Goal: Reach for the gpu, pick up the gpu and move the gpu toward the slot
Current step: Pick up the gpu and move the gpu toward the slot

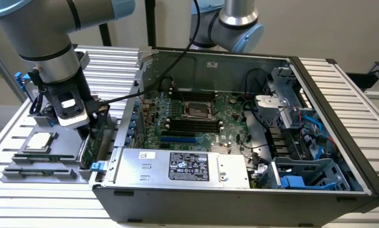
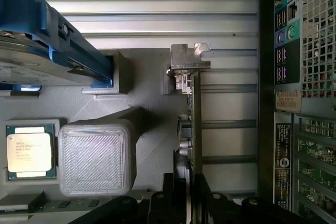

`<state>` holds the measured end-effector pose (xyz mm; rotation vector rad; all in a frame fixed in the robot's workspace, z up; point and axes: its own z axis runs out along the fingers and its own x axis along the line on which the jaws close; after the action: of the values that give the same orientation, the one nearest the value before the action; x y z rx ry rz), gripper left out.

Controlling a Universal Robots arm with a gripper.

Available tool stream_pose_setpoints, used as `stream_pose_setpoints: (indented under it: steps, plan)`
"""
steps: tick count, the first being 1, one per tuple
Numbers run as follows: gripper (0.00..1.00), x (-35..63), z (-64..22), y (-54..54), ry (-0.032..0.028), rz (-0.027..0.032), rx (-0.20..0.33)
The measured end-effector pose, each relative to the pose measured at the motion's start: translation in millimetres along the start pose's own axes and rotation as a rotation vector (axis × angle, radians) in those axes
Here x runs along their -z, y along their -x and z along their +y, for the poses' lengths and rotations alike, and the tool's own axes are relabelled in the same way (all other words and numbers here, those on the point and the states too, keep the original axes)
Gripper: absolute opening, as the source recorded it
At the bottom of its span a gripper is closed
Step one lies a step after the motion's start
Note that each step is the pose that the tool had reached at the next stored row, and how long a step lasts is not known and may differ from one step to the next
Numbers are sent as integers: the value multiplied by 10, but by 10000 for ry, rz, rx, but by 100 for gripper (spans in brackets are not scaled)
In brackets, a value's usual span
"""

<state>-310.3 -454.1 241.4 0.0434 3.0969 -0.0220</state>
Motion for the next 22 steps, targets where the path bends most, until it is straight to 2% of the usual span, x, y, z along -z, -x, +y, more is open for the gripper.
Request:
stream_pose_setpoints:
  steps: [2, 8, 11, 14, 18, 22]
  plan:
    - [26, 0, 0, 0, 1, 1, 0]
    - [26, -1, 0, 0, 2, 0, -1]
    - [26, 0, 0, -1, 11, 22, -2]
    - [26, 7, -1, 0, 47, 74, -2]
    - [26, 19, -4, 1, 124, 151, -5]
    - [26, 22, -6, 1, 176, 285, -4]
